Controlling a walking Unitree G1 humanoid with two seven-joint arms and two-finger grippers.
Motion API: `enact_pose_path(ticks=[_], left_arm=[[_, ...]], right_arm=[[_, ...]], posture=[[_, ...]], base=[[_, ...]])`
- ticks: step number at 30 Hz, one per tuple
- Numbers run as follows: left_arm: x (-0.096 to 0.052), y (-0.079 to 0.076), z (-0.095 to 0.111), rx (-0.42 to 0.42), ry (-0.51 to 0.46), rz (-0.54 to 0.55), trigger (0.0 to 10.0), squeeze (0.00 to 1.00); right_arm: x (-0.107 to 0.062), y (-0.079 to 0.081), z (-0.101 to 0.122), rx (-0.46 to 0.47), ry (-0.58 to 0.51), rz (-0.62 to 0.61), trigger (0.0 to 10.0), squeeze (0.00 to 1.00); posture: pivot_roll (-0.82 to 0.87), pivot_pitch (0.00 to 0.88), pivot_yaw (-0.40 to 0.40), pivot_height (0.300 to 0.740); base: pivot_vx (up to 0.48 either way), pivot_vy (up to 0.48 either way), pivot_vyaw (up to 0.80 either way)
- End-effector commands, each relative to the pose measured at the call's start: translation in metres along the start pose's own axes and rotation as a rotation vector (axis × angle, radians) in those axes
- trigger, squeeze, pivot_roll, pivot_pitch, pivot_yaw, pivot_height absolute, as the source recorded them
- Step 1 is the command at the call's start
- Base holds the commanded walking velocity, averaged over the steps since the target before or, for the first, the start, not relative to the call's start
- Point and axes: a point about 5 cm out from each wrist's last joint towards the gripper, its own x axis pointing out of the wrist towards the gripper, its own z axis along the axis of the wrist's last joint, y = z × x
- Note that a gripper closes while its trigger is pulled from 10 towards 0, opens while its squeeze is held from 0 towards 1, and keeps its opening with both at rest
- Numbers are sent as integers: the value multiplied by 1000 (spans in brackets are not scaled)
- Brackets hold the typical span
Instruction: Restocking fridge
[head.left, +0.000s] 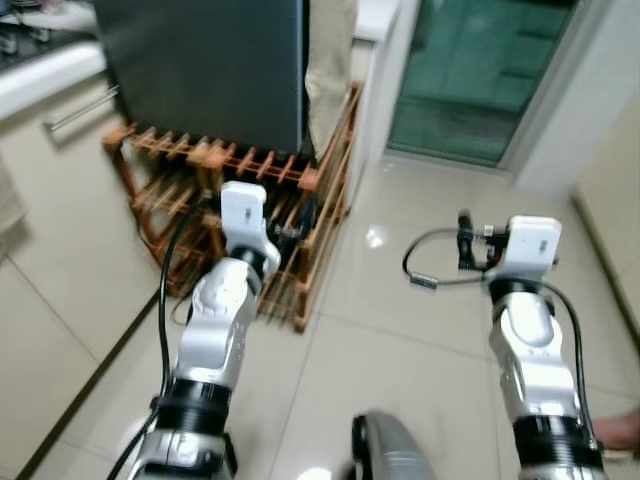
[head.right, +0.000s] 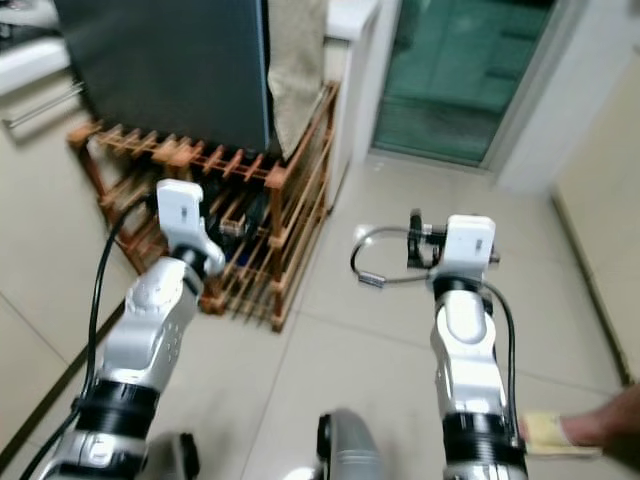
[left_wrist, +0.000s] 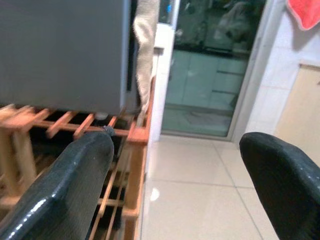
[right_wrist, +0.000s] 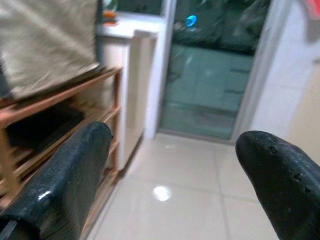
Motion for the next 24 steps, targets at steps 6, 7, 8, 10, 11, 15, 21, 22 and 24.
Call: enact_pose_path(ticks=[6, 7, 8, 10, 11, 15, 21, 22, 24], left_arm=[[4, 2, 13, 4, -56, -5, 10000, 0], [6, 1, 16, 3, -66, -8, 10000, 0], [7, 0, 20, 5, -79, -9, 10000, 0], [9, -2, 27, 4, -102, -10, 10000, 0], [9, -2, 29, 3, -110, -10, 10000, 0], [11, -4, 35, -12, -128, -1, 10000, 0], [13, -4, 39, -5, -138, -4, 10000, 0], [13, -5, 40, -4, -144, -12, 10000, 0], [11, -12, 45, 1, -180, -61, 10000, 0]], right_arm=[[4, 10, 6, 1, -16, 20, 10000, 0], [6, 11, 8, -1, -24, 23, 10000, 0], [6, 13, 10, -2, -33, 27, 10000, 0], [8, 14, 15, -4, -49, 31, 10000, 0], [8, 14, 16, -4, -52, 31, 10000, 0], [8, 13, 17, -11, -55, 31, 10000, 0], [10, 18, 19, -4, -65, 39, 10000, 0], [10, 19, 20, -4, -71, 42, 10000, 0], [11, 21, 23, -10, -84, 51, 10000, 0]], posture=[[-93, 0, -10, 628], [-97, 0, -6, 628], [-97, 0, -6, 628], [-102, 0, -3, 628], [-102, 0, -3, 628], [-102, 0, -5, 628], [-95, 0, -5, 628], [-95, 0, -5, 628], [-95, 0, -5, 628]], base=[[444, 0, 0], [480, 0, 0], [480, 0, 0], [480, 0, 0], [480, 0, 0], [480, 0, 0], [480, 0, 0], [480, 0, 0], [480, 0, 0]])
